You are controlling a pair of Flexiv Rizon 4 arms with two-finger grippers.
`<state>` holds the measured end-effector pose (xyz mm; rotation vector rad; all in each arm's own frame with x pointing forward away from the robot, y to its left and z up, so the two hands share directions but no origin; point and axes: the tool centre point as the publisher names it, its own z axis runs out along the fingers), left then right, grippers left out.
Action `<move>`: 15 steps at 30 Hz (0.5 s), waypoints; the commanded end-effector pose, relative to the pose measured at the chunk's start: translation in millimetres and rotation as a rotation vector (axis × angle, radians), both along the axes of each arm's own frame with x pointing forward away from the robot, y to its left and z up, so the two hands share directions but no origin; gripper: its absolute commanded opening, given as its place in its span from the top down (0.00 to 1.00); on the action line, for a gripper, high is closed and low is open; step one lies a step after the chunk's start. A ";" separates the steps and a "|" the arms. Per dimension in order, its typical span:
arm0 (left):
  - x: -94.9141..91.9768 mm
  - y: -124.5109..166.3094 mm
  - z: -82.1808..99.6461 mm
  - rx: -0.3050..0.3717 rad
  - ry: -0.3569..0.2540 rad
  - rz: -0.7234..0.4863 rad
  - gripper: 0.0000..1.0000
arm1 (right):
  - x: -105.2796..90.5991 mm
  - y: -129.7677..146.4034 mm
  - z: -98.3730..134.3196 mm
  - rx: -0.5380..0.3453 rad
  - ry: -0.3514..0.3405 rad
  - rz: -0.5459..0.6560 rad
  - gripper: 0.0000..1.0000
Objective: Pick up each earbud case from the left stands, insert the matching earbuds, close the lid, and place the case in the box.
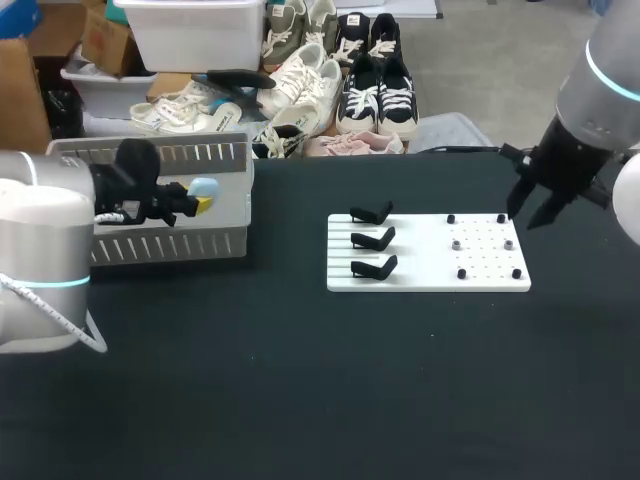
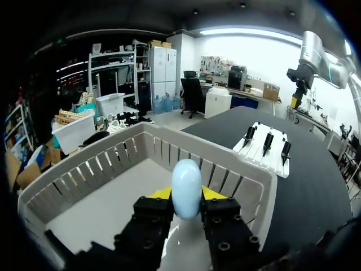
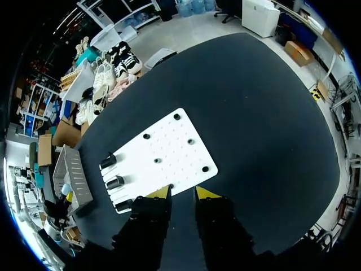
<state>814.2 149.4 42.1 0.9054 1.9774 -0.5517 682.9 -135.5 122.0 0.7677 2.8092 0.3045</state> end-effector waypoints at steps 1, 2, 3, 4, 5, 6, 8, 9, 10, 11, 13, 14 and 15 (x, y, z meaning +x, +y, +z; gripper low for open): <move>7.4 0.9 4.1 0.035 0.038 -0.018 0.23 | -7.0 -2.0 -0.9 0.001 -0.012 -0.005 0.76; 7.3 0.2 6.7 0.039 0.036 -0.021 0.00 | -7.6 -2.3 -1.0 0.001 -0.013 -0.005 0.76; 7.1 -0.6 8.9 0.041 0.029 -0.024 0.00 | -8.2 -2.6 -1.1 0.002 -0.013 -0.006 0.76; 6.9 -1.6 11.8 0.043 0.021 -0.029 0.00 | -8.6 -2.9 -1.1 0.002 -0.013 -0.005 0.76; 6.4 -2.3 15.3 0.038 0.011 -0.029 0.00 | -9.0 -3.3 -0.9 0.002 -0.013 -0.004 0.76; 5.6 -2.7 18.6 0.030 -0.001 -0.030 0.00 | -9.5 -3.7 -0.5 0.002 -0.014 -0.003 0.76; 1.2 -4.9 29.9 0.007 -0.034 -0.039 0.00 | -9.8 -5.5 2.4 -0.001 -0.025 0.003 0.76; -1.3 -7.2 35.8 0.002 -0.045 -0.047 0.00 | -9.5 -7.6 4.4 0.006 -0.037 0.011 0.76; -5.1 -10.9 42.9 -0.011 -0.066 -0.061 0.00 | -9.0 -10.0 6.8 0.006 -0.045 0.015 0.75; -9.6 -15.7 50.7 -0.019 -0.086 -0.068 0.00 | -8.1 -12.4 9.3 -0.001 -0.051 0.017 0.75; -21.2 -28.6 64.9 -0.004 -0.125 -0.074 0.00 | -5.2 -19.4 15.6 -0.025 -0.065 0.020 0.76; -27.5 -35.9 71.2 -0.011 -0.140 -0.079 0.00 | -3.5 -23.2 18.7 -0.037 -0.074 0.018 0.77; -33.6 -43.1 76.5 -0.013 -0.144 -0.085 0.00 | -1.8 -27.3 22.0 -0.047 -0.083 0.020 0.77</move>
